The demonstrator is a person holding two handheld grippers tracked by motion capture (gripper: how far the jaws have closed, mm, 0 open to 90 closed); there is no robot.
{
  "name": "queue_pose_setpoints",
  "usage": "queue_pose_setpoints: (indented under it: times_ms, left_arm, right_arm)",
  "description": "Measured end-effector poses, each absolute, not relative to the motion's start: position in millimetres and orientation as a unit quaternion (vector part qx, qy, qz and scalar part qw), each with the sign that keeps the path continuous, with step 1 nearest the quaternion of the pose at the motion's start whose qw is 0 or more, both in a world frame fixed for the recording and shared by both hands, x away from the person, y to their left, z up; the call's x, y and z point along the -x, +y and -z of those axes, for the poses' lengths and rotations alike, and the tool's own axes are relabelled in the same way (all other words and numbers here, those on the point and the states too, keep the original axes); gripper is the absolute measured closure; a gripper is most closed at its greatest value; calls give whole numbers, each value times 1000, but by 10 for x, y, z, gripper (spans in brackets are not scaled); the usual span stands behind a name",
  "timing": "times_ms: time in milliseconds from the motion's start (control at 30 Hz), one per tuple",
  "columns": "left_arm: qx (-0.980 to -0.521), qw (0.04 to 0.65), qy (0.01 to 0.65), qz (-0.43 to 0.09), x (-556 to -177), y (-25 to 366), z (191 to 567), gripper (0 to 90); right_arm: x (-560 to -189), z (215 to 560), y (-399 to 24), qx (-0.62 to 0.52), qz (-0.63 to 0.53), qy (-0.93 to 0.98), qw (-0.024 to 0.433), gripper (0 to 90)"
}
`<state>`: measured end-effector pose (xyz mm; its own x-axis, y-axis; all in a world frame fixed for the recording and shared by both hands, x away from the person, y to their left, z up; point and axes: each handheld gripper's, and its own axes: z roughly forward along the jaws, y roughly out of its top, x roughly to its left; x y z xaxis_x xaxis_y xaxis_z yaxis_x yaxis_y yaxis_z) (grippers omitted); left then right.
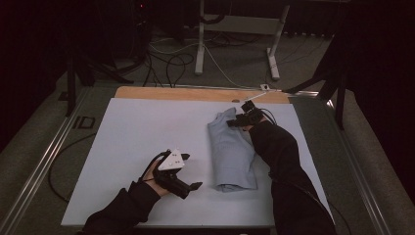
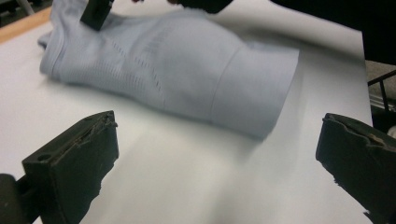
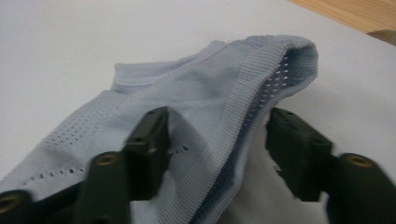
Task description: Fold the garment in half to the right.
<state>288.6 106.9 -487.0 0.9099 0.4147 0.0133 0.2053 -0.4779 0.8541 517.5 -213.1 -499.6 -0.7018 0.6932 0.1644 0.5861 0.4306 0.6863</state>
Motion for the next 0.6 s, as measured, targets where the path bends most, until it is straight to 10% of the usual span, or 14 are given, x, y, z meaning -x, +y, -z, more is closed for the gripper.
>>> queue_pose_setpoints:
  times_ms: [367,600]
  left_arm:
    - [-846,472,222,-111,-2836,1484,5087,0]
    - [-837,479,236,-122,-2782,1696,5133,0]
  right_arm:
    - [-5156,4952,-2038,-359,-376,852,56,825]
    - [-5105,4725,-1976,-335,-442,831,47,855]
